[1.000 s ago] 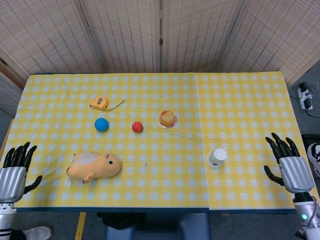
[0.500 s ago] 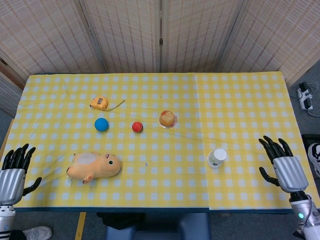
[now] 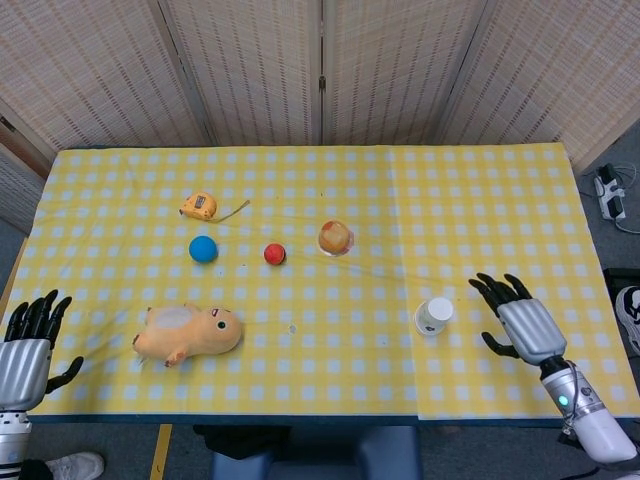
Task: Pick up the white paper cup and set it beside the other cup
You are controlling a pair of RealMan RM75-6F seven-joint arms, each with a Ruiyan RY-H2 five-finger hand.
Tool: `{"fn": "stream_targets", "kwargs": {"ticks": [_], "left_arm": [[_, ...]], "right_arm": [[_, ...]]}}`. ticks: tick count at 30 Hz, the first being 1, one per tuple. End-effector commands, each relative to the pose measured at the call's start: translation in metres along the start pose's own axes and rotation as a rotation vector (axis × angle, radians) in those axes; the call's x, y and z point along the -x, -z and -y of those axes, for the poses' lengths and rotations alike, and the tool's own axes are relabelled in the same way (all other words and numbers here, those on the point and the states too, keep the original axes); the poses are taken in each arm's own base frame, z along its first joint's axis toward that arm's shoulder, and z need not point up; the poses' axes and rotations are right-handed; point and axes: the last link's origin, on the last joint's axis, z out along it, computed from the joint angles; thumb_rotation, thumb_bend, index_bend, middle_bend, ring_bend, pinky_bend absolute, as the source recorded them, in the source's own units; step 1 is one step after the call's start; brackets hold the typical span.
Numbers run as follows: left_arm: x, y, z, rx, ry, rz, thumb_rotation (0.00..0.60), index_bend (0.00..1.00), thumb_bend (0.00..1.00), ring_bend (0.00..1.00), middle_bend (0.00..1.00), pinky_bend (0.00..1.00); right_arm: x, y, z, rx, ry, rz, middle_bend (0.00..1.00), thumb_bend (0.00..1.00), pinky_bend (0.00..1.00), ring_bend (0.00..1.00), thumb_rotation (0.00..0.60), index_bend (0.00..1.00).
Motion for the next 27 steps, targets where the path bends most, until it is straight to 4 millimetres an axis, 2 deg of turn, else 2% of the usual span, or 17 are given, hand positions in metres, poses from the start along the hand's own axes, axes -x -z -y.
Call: {"fn": "stream_targets", "kwargs": {"ticks": [1, 13, 27], "left_arm": [[0.000, 0.000, 0.000, 0.009, 0.007, -0.014, 0.600, 0.04, 0.31, 0.00, 0.00, 0.00], [0.004, 0.001, 0.002, 0.000, 0.001, 0.003, 0.600, 0.04, 0.32, 0.00, 0.00, 0.00], [0.009, 0.000, 0.004, -0.013, 0.008, 0.027, 0.600, 0.05, 0.32, 0.00, 0.00, 0.00]], "right_arm": [[-0.001, -0.015, 0.010, -0.029, 0.012, 0.051, 0.09, 0.40, 0.04, 0.15, 0.600, 0.11], [-0.001, -0.040, 0.026, -0.084, 0.015, 0.128, 0.10, 0.40, 0.05, 0.14, 0.600, 0.17], [0.004, -0.055, 0.027, -0.074, 0.015, 0.188, 0.10, 0.41, 0.05, 0.14, 0.600, 0.20]]}}
